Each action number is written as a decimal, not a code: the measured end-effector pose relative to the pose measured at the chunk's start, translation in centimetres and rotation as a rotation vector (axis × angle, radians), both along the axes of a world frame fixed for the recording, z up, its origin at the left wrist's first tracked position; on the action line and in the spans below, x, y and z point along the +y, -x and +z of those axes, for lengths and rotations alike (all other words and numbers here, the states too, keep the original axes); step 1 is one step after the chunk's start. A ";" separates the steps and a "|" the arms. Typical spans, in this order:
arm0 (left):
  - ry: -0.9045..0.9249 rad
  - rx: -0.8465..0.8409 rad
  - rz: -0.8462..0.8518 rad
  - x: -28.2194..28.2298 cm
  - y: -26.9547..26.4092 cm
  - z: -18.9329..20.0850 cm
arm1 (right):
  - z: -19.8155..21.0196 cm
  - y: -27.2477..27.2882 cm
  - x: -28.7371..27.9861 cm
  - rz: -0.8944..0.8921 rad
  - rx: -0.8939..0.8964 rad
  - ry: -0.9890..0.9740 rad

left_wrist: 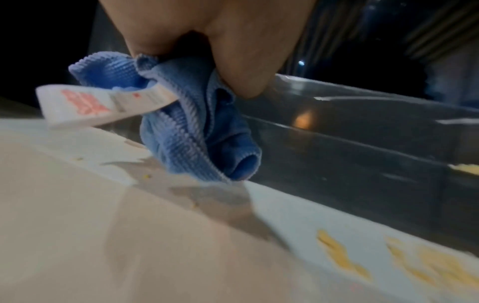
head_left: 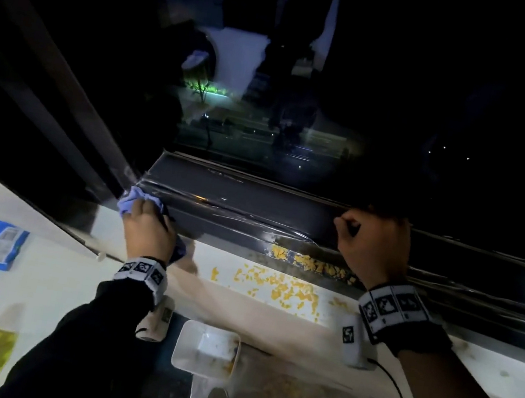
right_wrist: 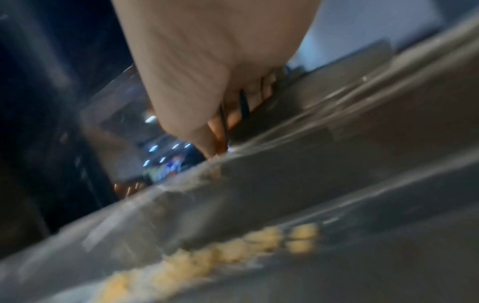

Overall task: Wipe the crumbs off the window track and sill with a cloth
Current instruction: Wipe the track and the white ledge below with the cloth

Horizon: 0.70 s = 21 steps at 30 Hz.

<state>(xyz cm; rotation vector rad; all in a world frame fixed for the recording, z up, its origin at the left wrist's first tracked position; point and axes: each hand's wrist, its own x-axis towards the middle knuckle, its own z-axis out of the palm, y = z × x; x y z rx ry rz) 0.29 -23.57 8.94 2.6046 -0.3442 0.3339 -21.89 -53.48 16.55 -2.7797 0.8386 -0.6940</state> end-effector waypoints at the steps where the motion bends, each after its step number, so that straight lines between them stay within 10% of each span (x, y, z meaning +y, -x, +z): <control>1: 0.001 -0.024 -0.016 -0.4 0.7 0.1 | -0.1 0.4 0.0 -0.027 -0.006 0.022; 10: 0.082 0.037 -0.333 -3.5 8.0 1.7 | -2.8 2.3 -2.0 -0.034 -0.230 -0.079; 21: -0.105 0.113 0.003 4.9 -3.6 2.4 | -3.3 2.3 -2.5 -0.025 -0.123 -0.026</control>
